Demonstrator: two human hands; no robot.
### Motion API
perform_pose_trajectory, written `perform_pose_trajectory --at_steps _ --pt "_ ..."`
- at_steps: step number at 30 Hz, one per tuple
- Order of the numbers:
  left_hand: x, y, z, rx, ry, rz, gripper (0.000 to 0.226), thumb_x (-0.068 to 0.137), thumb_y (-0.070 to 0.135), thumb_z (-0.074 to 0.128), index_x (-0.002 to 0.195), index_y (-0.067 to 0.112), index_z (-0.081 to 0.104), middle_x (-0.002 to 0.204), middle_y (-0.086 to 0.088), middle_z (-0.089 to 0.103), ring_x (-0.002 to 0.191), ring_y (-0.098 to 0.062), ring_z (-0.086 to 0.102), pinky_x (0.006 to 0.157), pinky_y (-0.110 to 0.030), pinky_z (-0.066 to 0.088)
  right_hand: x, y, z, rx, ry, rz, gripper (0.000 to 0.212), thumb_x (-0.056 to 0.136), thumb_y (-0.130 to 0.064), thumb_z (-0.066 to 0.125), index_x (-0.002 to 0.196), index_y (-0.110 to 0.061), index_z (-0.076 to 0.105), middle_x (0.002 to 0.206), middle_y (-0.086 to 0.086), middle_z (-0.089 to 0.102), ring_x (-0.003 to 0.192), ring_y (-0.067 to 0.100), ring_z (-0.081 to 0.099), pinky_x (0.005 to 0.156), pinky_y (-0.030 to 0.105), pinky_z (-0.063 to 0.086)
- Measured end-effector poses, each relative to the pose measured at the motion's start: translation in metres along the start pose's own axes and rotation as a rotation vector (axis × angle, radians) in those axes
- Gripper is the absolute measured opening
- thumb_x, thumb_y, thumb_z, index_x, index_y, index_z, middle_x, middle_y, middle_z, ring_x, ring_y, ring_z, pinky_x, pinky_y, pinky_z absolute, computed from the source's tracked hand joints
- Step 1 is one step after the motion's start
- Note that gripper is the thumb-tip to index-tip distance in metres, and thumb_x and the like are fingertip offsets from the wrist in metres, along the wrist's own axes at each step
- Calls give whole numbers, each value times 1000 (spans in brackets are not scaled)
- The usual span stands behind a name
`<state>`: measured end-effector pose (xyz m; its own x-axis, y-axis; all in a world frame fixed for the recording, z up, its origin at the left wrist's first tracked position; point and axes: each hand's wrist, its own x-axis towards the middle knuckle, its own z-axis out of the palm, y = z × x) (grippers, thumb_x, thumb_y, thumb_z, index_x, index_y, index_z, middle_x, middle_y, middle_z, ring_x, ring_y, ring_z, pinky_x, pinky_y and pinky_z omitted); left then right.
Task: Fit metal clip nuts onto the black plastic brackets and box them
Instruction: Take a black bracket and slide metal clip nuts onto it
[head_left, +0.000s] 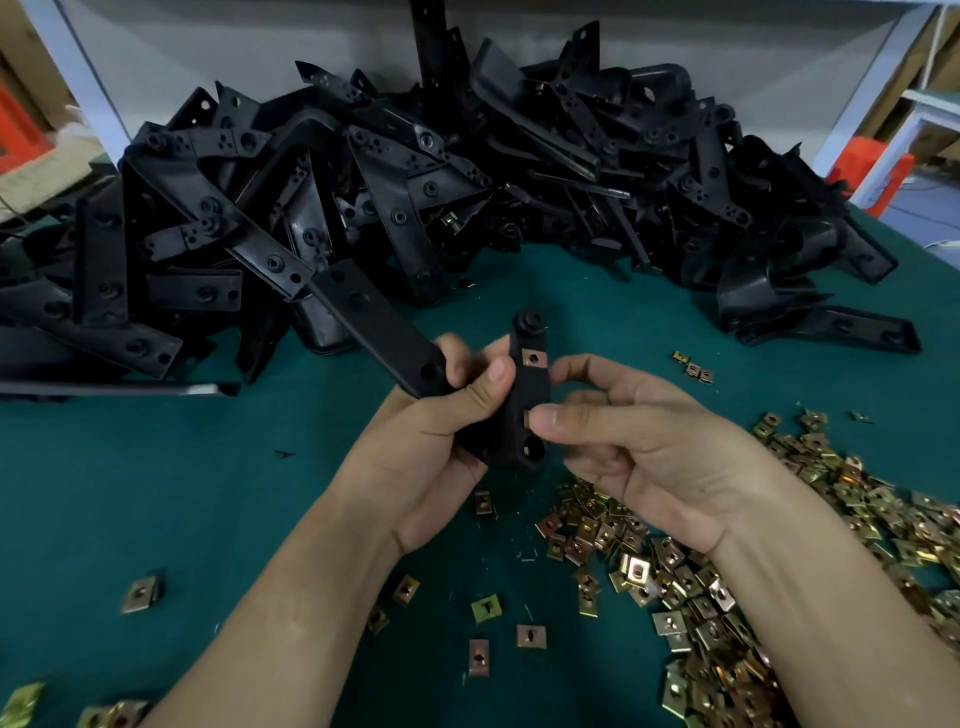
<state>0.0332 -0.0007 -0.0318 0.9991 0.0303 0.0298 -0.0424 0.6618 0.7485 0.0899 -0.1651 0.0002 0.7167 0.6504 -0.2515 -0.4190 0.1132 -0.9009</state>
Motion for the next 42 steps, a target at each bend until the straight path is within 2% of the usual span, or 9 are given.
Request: perform_pose_trajectory --at_steps 8,13,16,22,27,30,34,38,42 --pt "2 0 -4 29 25 -1 29 89 9 66 75 19 43 117 -10 67 114 -34 67 81 -40 57 -2 0 0 -103 -2 -27 54 62 -12 82 113 -12 66 68 0 63 47 5 36 47 13 31" --pt "4 -2 -3 26 140 128 28 82 10 71 74 19 46 102 -1 71 99 -20 71 81 -35 59 -3 2 7 -433 91 -229 47 68 -26 86 112 -33 72 88 -6 75 69 0 65 63 12 46" --pt "4 -5 0 48 162 173 31 84 7 70 73 17 42 106 -6 68 109 -27 69 84 -38 60 -2 3 13 -715 220 -426 40 74 -22 87 105 -42 72 87 -19 73 64 -6 57 58 11 40" --pt "2 -7 6 34 154 260 34 89 -1 64 74 12 37 100 -5 70 99 -21 71 76 -28 57 -6 -8 27 -814 300 -398 37 78 -29 83 104 -52 71 83 -4 72 47 1 45 50 18 40" --pt "0 0 13 60 211 236 23 82 8 71 101 14 59 112 0 73 112 -23 68 88 -36 56 -21 -25 35 -899 423 -388 38 77 -35 82 103 -59 67 83 -22 69 65 6 67 60 24 53" --pt "-7 8 21 121 272 254 43 94 7 63 131 27 56 124 0 72 115 -24 69 93 -45 56 -40 -34 28 -818 480 -430 38 78 -26 84 99 -55 71 74 -19 69 64 3 70 61 16 49" --pt "-12 10 45 161 215 248 60 101 -1 54 140 43 43 123 2 71 113 -23 71 87 -44 61 -75 -34 20 -521 488 -395 41 75 -14 85 96 -47 76 67 -12 70 56 2 67 50 6 44" --pt "-19 -8 84 106 137 105 60 100 -2 55 138 44 46 125 -3 69 111 -24 71 76 -33 61 -125 -29 3 -255 567 -369 35 71 -27 81 104 -38 77 66 -7 62 61 1 62 61 13 44" --pt "-29 -41 128 80 15 -33 60 100 -4 55 139 41 46 131 -9 64 109 -24 72 77 -32 61 -187 -26 -17 -79 655 -332 32 78 -25 71 110 -24 78 93 25 71 69 25 57 66 26 39"
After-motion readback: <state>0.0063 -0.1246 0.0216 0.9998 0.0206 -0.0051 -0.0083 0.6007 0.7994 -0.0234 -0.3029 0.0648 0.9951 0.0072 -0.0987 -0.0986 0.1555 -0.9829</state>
